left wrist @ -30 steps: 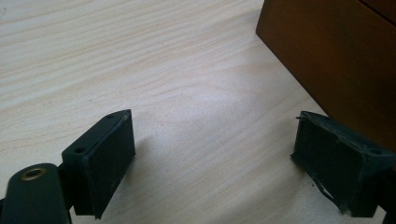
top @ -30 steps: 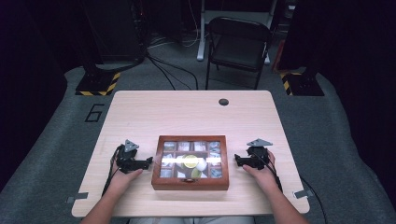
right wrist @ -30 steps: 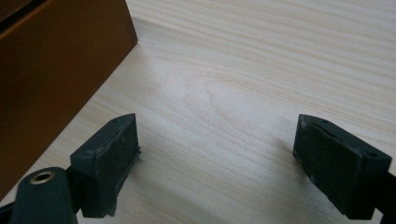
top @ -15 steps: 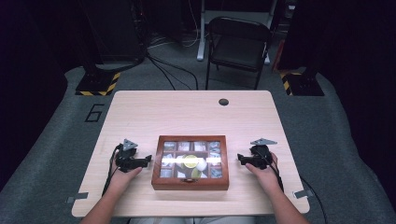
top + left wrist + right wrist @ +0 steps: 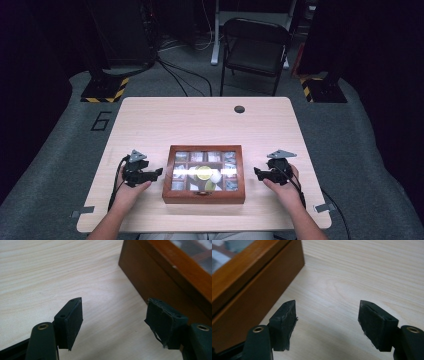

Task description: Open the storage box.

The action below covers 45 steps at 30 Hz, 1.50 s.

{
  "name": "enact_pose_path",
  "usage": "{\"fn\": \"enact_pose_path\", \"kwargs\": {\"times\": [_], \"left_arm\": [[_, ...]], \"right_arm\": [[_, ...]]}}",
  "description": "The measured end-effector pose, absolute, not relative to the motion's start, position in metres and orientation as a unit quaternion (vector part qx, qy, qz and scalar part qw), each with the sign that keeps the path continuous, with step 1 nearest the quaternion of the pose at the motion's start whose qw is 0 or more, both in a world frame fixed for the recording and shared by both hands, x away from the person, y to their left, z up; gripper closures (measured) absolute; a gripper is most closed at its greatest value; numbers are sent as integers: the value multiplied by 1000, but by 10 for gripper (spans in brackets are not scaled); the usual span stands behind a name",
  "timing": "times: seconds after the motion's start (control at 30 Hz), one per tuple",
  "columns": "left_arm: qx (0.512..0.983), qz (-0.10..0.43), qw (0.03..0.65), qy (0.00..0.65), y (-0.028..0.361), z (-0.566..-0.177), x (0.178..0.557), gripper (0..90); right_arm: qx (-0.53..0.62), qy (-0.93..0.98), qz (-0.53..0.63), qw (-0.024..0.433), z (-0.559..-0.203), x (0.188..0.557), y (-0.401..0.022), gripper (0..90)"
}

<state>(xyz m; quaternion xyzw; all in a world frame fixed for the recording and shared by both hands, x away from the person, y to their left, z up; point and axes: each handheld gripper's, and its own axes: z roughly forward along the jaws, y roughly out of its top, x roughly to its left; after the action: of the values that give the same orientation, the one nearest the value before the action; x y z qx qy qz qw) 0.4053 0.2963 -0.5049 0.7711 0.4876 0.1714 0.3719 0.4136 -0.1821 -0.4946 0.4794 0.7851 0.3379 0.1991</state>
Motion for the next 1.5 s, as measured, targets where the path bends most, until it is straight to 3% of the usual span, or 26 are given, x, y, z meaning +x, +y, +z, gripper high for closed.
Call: {"fn": "enact_pose_path", "kwargs": {"times": [1.5], "left_arm": [[765,134,419,470,285,-469,334,330]], "right_arm": [[441,787,402,159,-451,335,-175,367]]}}
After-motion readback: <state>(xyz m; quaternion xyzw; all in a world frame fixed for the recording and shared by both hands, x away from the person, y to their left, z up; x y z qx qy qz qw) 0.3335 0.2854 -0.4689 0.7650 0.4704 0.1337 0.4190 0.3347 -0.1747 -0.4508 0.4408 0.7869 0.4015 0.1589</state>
